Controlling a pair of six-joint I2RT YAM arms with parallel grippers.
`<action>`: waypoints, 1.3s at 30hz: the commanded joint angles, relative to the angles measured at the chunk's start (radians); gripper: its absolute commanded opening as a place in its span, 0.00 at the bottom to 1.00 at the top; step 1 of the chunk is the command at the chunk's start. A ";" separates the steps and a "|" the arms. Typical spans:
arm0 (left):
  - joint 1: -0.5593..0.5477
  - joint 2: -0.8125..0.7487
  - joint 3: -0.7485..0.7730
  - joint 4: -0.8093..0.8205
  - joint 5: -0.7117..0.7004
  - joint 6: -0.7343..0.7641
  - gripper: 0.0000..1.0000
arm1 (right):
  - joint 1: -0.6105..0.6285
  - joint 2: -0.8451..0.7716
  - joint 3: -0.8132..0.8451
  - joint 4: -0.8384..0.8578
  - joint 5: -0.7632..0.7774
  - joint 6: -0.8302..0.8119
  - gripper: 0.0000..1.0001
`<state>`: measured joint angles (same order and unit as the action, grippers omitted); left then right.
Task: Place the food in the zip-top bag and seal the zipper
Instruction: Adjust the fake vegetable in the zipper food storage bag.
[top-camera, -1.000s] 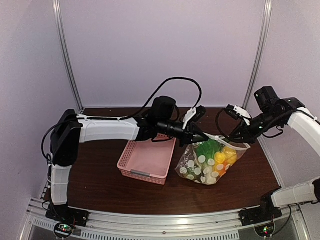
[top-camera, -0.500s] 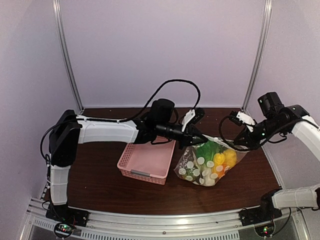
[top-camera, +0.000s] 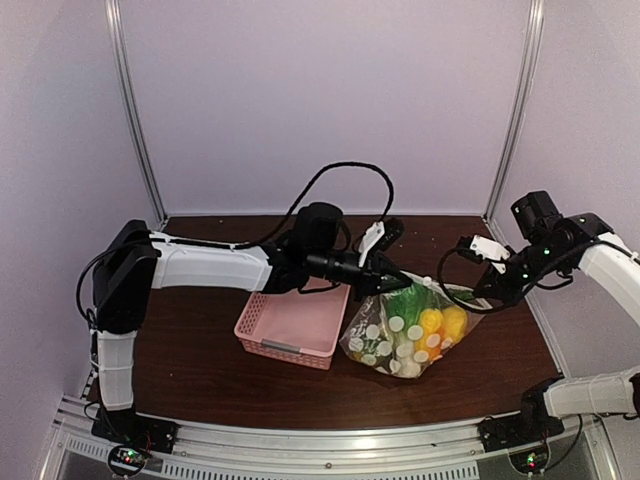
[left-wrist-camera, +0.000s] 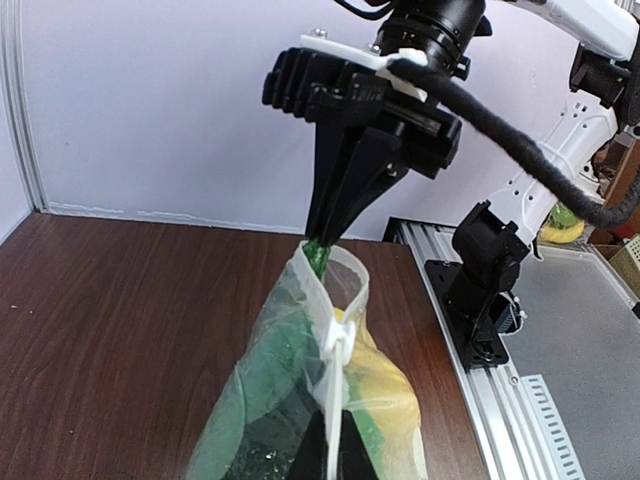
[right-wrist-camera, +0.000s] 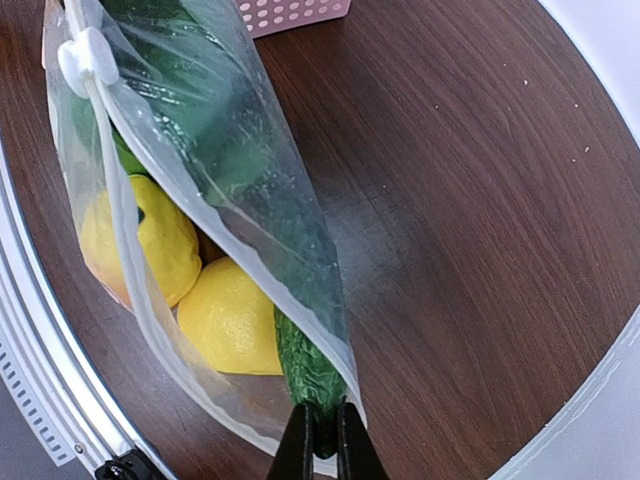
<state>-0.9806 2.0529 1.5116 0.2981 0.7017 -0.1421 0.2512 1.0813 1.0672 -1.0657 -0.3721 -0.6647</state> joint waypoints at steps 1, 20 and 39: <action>0.017 -0.052 0.016 0.120 0.029 -0.020 0.00 | -0.020 -0.001 0.081 -0.121 0.132 -0.017 0.00; -0.021 0.171 0.053 0.509 -0.026 -0.231 0.10 | 0.088 0.111 0.265 -0.160 -0.051 -0.010 0.00; -0.003 0.085 -0.077 0.614 -0.165 0.023 0.02 | 0.166 0.376 0.447 0.003 0.072 0.218 0.00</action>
<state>-0.9852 2.1334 1.3506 0.8295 0.6056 -0.2314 0.4412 1.4380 1.4712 -1.0645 -0.3660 -0.4812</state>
